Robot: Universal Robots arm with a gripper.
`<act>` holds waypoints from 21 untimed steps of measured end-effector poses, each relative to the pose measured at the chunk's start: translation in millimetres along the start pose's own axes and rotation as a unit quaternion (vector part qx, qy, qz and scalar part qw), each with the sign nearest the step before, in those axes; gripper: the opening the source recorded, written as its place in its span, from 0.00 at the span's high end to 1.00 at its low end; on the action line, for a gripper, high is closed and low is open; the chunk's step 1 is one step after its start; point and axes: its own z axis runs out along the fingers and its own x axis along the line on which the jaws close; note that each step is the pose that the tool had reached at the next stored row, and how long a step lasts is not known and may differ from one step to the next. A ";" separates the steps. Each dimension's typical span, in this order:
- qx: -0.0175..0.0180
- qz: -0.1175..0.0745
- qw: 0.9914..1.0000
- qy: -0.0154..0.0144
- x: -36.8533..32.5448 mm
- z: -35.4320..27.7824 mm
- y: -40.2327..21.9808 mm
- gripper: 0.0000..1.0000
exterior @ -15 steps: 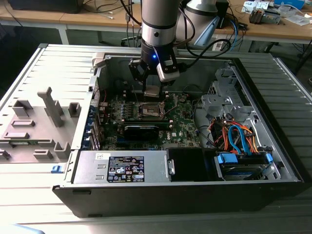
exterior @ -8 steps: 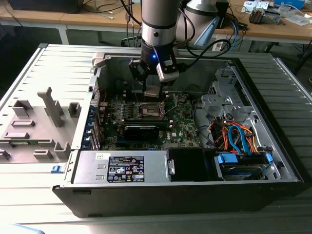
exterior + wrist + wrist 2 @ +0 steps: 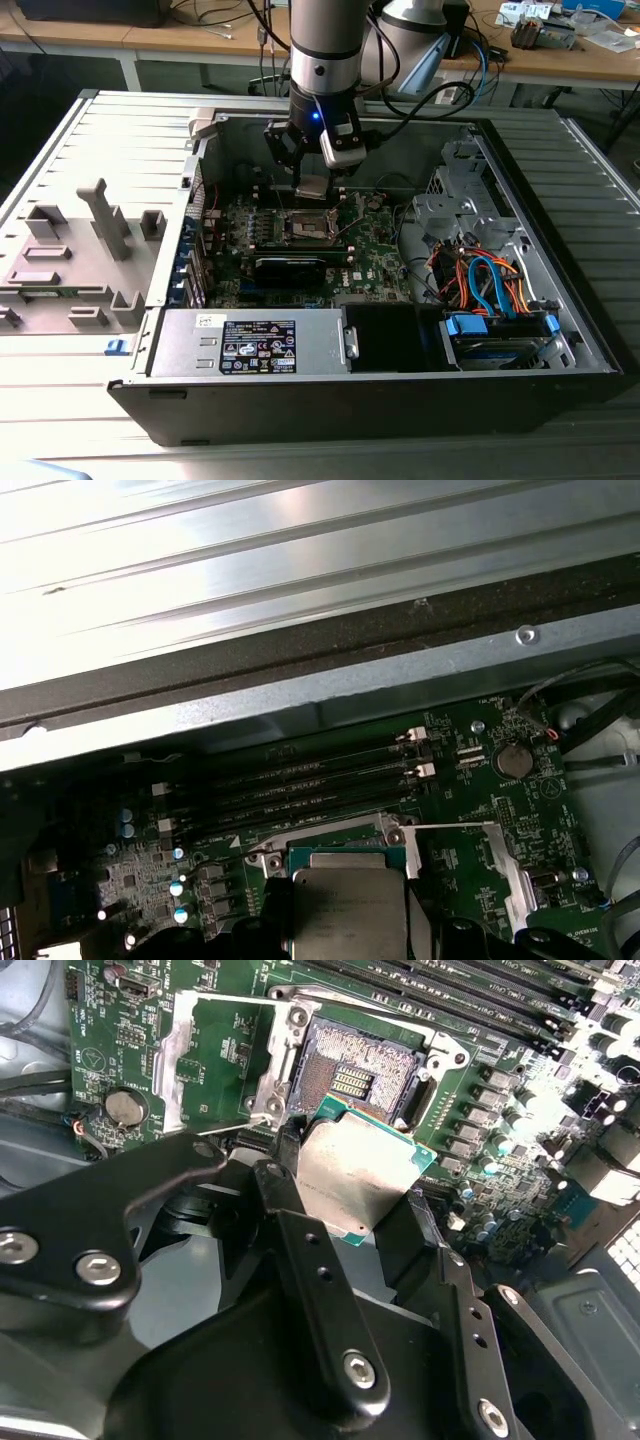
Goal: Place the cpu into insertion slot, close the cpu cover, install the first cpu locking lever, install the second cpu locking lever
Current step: 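Place the cpu into insertion slot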
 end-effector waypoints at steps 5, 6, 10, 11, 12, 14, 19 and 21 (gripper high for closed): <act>0.000 0.005 1.000 0.000 0.0 0.1 0.0 0.45; 0.000 0.006 1.000 -0.001 0.0 0.1 0.0 0.45; 0.000 0.013 1.000 -0.001 0.0 0.2 0.0 0.45; 0.000 0.016 1.000 -0.001 0.0 0.2 0.0 0.45; 0.000 0.017 1.000 -0.002 0.0 0.2 0.0 0.45; 0.000 0.023 1.000 -0.002 0.0 0.2 0.0 0.45; -0.001 0.035 0.999 -0.003 0.0 0.3 0.0 0.45; -0.001 0.043 0.999 -0.004 0.0 0.3 0.0 0.45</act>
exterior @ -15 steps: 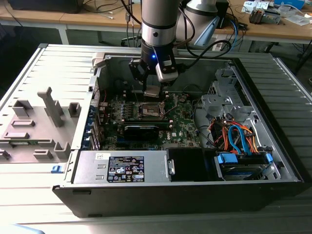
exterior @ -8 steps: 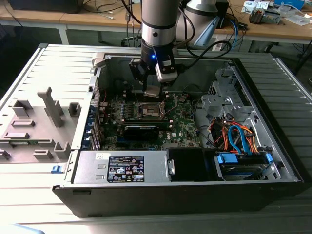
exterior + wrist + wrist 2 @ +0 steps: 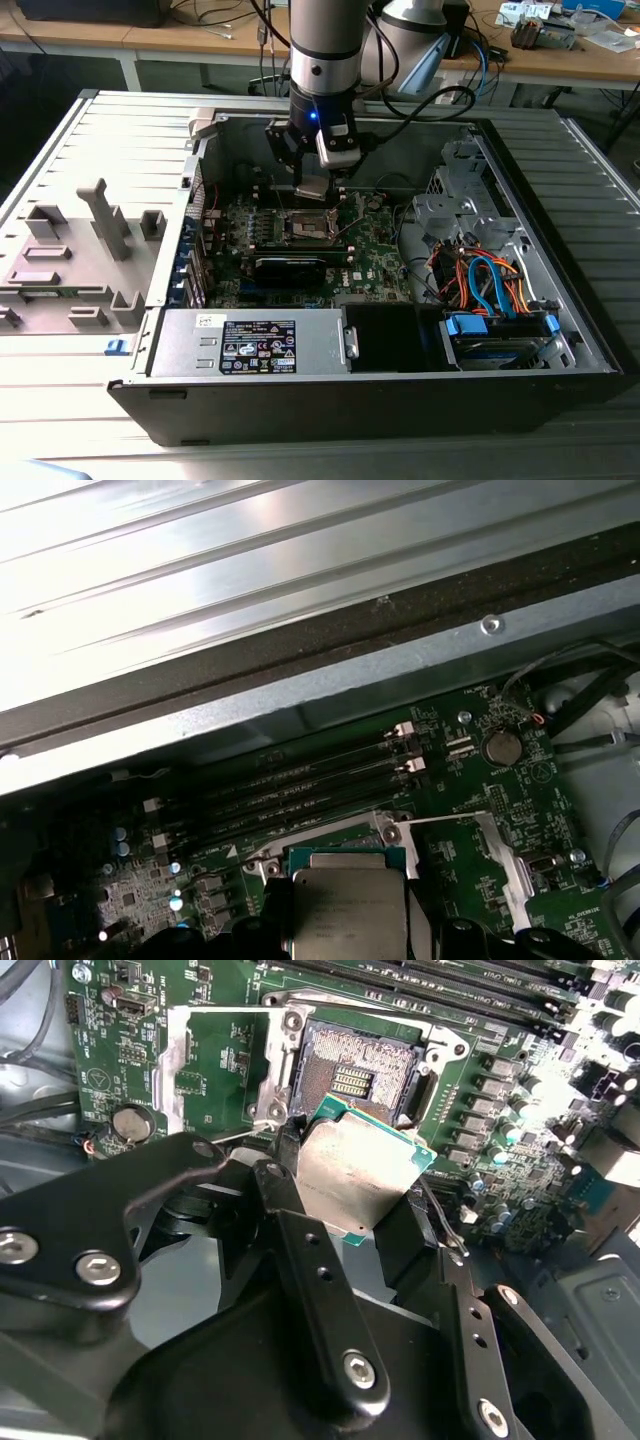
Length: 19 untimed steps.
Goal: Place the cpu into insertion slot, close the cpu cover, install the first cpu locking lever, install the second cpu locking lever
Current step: 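Place the cpu into insertion slot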
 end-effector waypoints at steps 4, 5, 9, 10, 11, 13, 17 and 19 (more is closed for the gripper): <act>0.000 0.010 1.000 -0.001 0.0 0.0 0.0 0.45; 0.000 0.011 1.000 -0.001 0.0 0.1 0.0 0.45; 0.000 0.020 1.000 -0.002 0.0 0.1 0.0 0.45; 0.000 0.023 1.000 -0.002 0.0 0.1 0.0 0.45; 0.000 0.025 1.000 -0.002 0.0 0.1 0.0 0.45; -0.001 0.029 1.000 -0.003 0.0 0.1 0.0 0.45; -0.001 0.037 0.999 -0.003 0.0 0.2 0.0 0.45; -0.001 0.041 0.999 -0.004 0.0 0.2 0.0 0.45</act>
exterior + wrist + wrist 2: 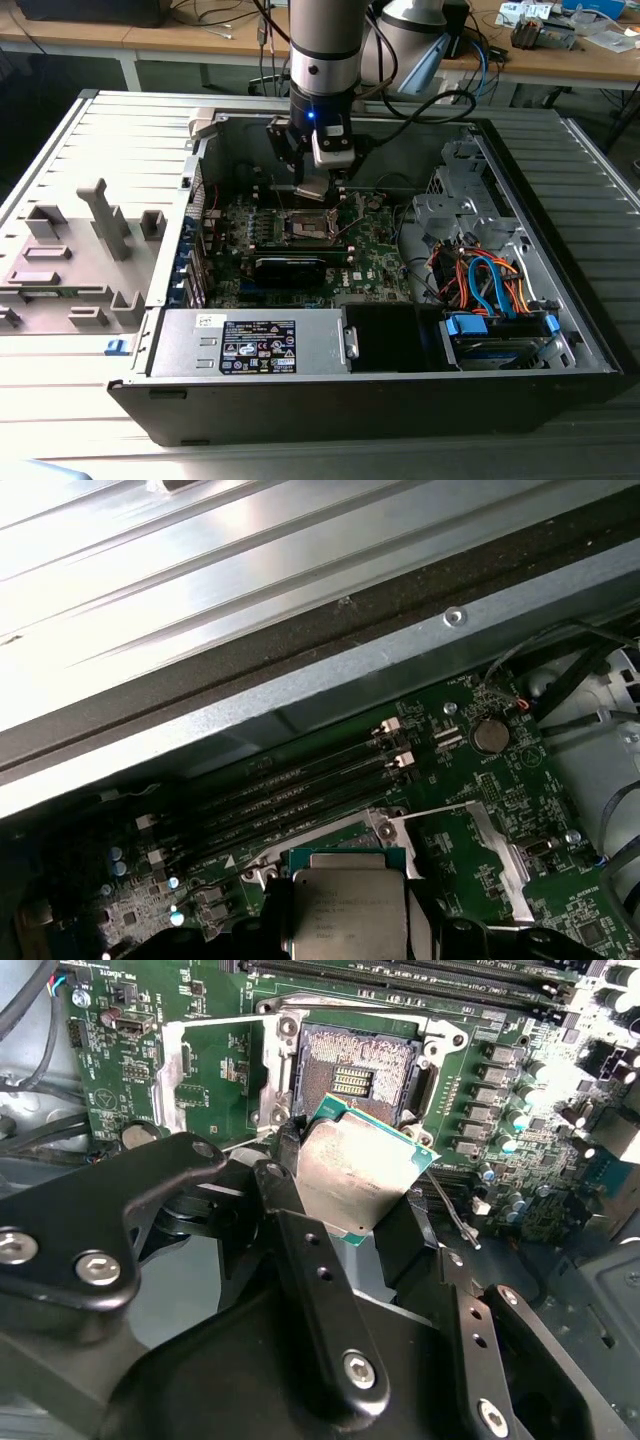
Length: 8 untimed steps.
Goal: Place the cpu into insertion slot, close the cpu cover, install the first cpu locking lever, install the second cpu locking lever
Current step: 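Place the cpu into insertion slot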
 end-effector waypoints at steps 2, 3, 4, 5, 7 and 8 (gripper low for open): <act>0.000 0.005 1.000 0.000 0.0 0.0 0.0 0.45; 0.000 0.007 1.000 -0.001 0.0 0.0 0.0 0.45; 0.000 0.011 1.000 -0.001 0.0 0.1 0.0 0.45; 0.000 0.014 1.000 -0.001 0.0 0.0 0.0 0.45; 0.000 0.018 1.000 -0.002 0.0 0.1 0.0 0.45; 0.000 0.021 1.000 -0.002 0.0 0.0 0.0 0.45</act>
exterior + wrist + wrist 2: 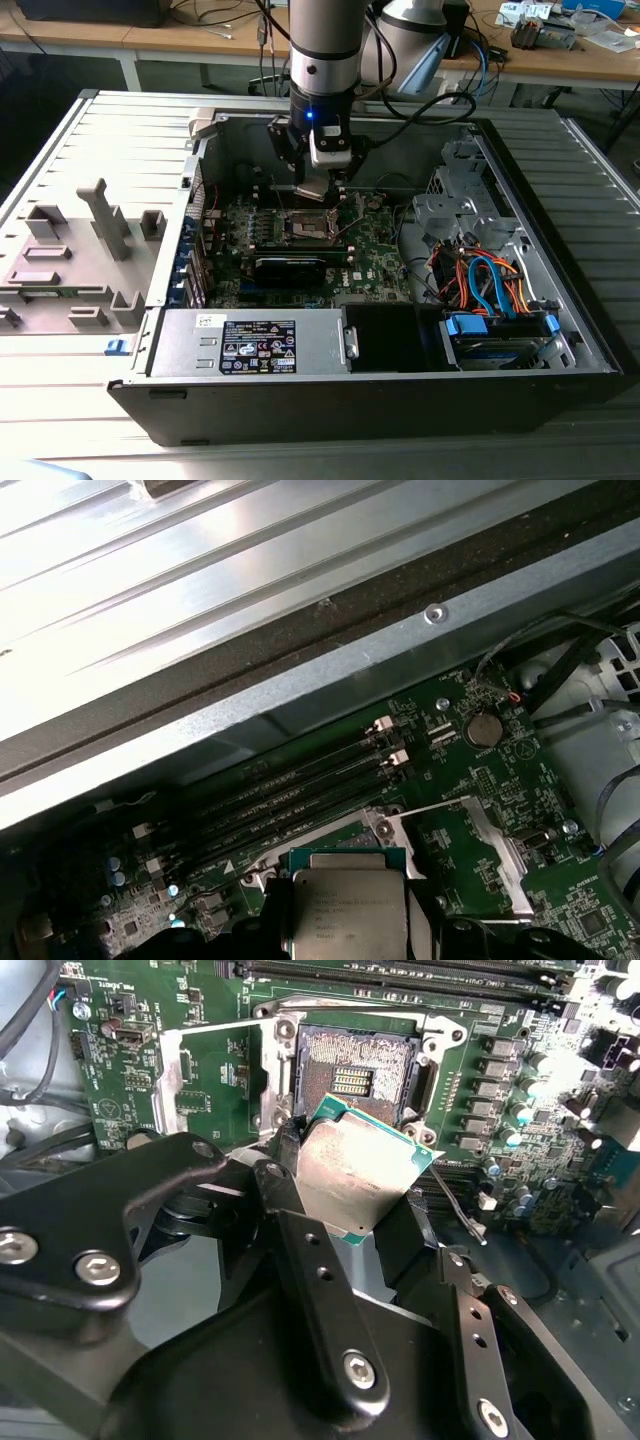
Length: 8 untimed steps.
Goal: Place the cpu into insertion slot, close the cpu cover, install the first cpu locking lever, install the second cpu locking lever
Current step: 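Place the cpu into insertion slot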
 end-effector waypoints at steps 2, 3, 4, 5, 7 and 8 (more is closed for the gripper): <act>0.000 0.003 1.000 0.000 0.0 0.0 0.0 0.45; 0.000 0.005 1.000 0.000 0.0 0.0 0.0 0.45; 0.000 0.007 1.000 -0.001 0.0 0.0 0.0 0.45; 0.000 0.009 1.000 -0.001 0.0 0.0 0.0 0.45; 0.000 0.013 1.000 -0.001 0.0 0.0 0.0 0.45; 0.000 0.015 1.000 -0.001 0.0 0.1 0.0 0.45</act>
